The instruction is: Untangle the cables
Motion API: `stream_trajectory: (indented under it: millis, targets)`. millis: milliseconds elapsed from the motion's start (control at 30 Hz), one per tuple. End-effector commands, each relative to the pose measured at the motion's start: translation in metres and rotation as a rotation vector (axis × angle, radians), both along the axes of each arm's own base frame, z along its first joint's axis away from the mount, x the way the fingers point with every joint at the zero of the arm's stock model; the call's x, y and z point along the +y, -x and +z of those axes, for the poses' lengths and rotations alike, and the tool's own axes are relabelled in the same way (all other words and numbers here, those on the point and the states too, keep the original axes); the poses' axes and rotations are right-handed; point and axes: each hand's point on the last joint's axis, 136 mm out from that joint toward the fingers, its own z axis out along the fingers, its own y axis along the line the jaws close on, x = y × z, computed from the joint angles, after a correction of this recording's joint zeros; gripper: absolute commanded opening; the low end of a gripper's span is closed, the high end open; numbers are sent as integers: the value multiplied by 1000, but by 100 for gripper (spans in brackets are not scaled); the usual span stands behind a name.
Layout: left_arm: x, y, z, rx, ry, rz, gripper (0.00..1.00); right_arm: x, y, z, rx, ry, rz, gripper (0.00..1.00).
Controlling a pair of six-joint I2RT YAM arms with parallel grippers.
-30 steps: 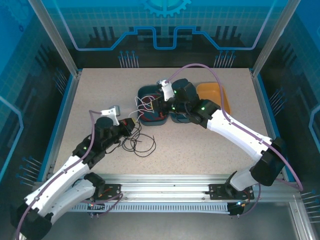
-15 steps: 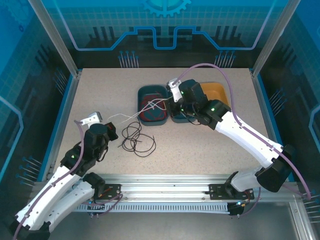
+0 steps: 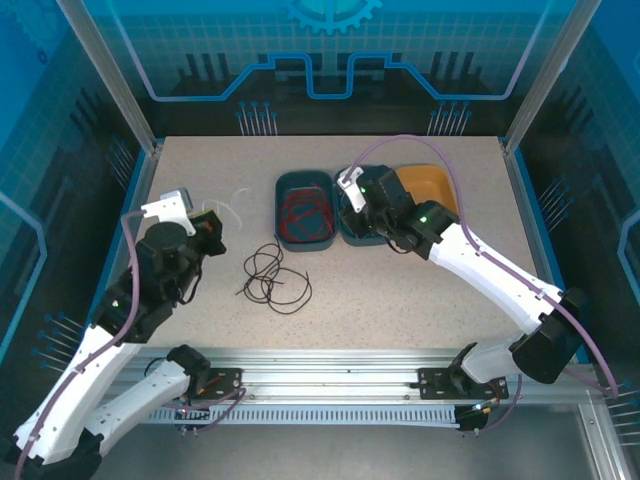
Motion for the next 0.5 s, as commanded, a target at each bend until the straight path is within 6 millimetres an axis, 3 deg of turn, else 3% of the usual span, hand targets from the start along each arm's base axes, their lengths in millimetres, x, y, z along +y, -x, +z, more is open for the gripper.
stream_trajectory:
  millis: [0,200,467]
  targets:
    - [-29,4,6,64,-37,-173,0,25,16,13,6,-140,158,34]
    - [-70,8,-9,256,-59,-392,0,61,54,53,-34,-367,438,46]
    - [-93,11,-16,294,-31,-513,0,79,86,81,-45,-490,637,51]
